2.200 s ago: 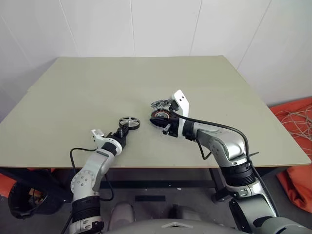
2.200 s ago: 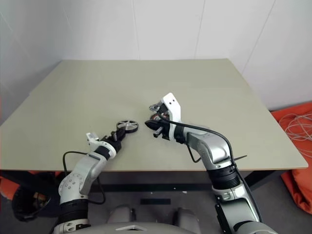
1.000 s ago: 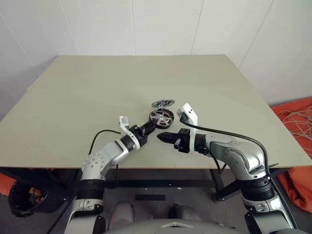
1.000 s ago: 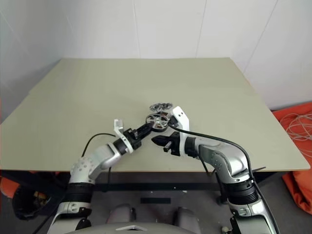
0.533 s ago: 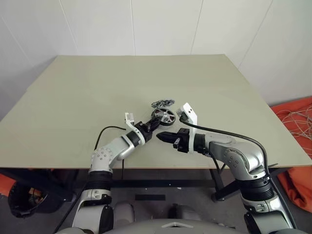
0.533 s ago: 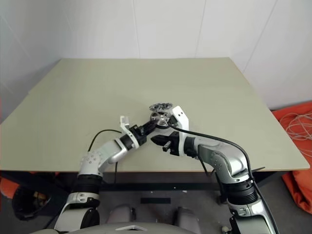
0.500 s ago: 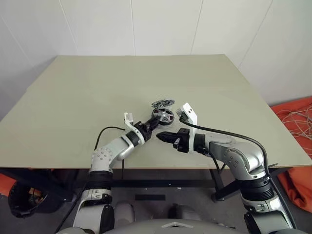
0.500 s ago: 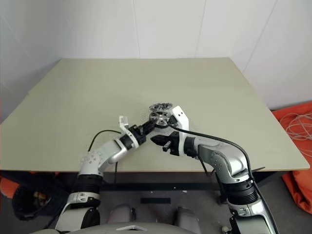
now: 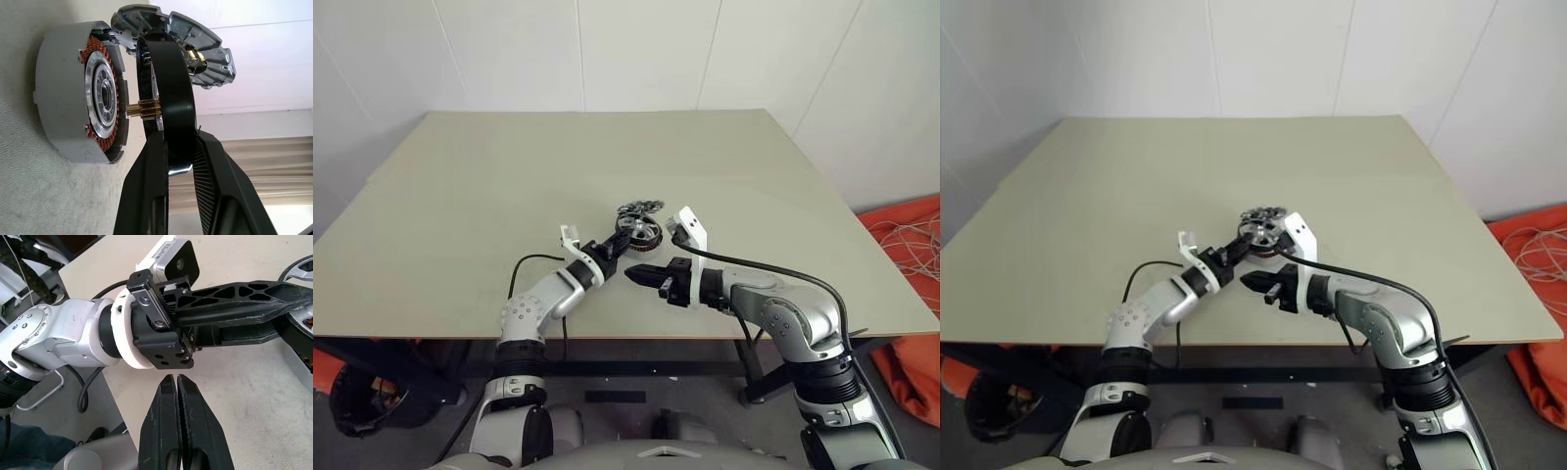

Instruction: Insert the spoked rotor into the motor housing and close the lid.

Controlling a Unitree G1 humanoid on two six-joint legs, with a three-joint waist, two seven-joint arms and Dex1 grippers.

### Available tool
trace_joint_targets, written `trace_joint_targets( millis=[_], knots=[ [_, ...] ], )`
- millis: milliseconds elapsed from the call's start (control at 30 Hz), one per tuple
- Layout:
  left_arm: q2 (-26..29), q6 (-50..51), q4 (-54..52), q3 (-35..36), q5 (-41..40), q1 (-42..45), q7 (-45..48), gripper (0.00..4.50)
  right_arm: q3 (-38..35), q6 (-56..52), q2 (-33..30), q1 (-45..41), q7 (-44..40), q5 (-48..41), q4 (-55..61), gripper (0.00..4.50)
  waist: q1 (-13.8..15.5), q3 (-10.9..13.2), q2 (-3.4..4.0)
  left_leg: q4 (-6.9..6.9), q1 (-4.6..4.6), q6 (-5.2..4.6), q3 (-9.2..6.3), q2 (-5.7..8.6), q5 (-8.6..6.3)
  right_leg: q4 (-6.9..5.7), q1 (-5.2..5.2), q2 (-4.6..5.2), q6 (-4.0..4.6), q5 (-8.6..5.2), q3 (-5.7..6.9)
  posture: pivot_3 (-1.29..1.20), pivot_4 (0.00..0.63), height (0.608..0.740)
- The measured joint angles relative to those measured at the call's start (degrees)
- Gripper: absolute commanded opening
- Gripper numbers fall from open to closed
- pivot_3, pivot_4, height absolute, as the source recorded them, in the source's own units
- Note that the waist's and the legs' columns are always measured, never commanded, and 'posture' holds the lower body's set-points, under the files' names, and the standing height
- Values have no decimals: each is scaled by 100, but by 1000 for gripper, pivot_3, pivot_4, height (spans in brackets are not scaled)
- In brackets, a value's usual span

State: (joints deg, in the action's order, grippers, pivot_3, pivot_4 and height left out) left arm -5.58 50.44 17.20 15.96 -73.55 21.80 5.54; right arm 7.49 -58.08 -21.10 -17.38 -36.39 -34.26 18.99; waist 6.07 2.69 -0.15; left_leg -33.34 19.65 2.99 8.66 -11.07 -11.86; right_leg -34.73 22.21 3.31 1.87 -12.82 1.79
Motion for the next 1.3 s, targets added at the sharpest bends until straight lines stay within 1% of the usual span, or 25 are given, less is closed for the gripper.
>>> trace_joint_targets(
  millis=[733,1033,1100,1200,1300],
  knots=[
    [-246,-145,411,252,741,286,143,382,10,11,67,-70,22,2,0,0,-2,1,0,1,1,-1,-3,0,-1,2,0,0,0,0,0,0,0,740],
    [-289,-119,417,300,841,311,186,382,15,12,87,-72,24,2,0,0,0,1,0,1,1,-2,-4,0,-1,3,0,1,1,-1,0,0,0,740],
    [-309,-114,417,310,844,317,198,1094,16,12,91,-74,25,2,0,0,0,1,0,1,2,-2,-3,1,-1,4,0,1,1,-1,0,0,0,740],
    [-337,-95,417,352,844,339,244,1962,18,12,92,-81,26,3,0,0,0,2,0,2,2,-3,-3,1,-2,4,0,1,1,-1,0,0,0,740],
    [-344,-76,417,372,847,366,275,2991,23,13,92,-85,27,4,0,0,0,2,0,2,2,-3,-3,1,-2,5,0,1,1,-1,0,0,0,740]
  ],
)
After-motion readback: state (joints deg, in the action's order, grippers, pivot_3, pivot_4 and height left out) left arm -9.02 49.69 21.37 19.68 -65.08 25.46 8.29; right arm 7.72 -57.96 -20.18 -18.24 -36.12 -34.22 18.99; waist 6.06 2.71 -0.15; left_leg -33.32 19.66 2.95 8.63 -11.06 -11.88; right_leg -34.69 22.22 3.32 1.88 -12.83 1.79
